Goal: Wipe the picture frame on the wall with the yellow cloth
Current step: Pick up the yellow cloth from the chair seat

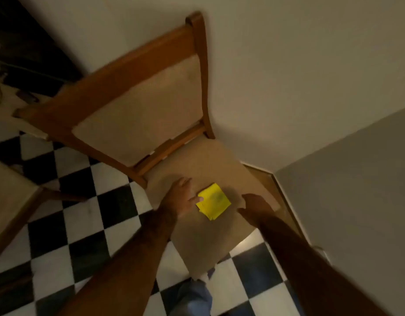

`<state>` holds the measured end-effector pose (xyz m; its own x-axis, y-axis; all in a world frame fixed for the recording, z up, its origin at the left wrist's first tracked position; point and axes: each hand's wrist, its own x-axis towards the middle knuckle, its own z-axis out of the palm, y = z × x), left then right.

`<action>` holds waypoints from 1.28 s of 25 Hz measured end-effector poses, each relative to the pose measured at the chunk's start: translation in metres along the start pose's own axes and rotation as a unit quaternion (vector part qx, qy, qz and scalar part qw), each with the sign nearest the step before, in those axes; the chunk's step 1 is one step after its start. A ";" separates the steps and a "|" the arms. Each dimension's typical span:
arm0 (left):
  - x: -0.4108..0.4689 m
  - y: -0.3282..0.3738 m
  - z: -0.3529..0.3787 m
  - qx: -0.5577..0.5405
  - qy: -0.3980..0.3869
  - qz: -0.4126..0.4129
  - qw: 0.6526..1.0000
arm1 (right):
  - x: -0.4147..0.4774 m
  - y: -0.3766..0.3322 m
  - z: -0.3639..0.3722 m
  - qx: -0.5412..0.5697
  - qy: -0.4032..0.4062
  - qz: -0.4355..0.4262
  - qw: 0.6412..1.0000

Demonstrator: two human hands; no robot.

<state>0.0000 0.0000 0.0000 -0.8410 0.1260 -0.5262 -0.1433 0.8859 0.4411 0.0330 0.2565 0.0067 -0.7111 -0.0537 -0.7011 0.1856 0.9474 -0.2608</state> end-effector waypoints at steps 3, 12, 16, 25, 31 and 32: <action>0.030 -0.011 0.036 0.003 -0.021 -0.011 1.000 | 0.039 0.001 0.028 0.082 0.004 0.026 0.996; 0.061 -0.011 0.095 -0.052 0.019 -0.056 0.997 | 0.082 -0.015 0.083 0.332 0.069 0.097 0.936; 0.067 -0.003 0.081 -0.227 -0.031 -0.176 0.957 | 0.079 -0.023 0.073 0.477 0.051 0.145 0.865; 0.011 0.100 -0.026 -0.427 -0.155 -0.044 0.890 | -0.037 -0.004 -0.062 0.613 0.127 0.060 0.778; -0.051 0.239 -0.100 -0.453 -0.152 0.104 0.872 | -0.174 0.029 -0.180 0.631 0.171 0.006 0.757; -0.065 0.263 -0.110 -0.444 -0.154 0.128 0.873 | -0.201 0.037 -0.196 0.625 0.194 0.008 0.756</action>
<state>-0.0404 0.1755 0.2296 -0.7450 0.5042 -0.4369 -0.4335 0.1319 0.8914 0.0496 0.3644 0.2684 -0.8022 0.2813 -0.5266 0.5201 -0.1040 -0.8478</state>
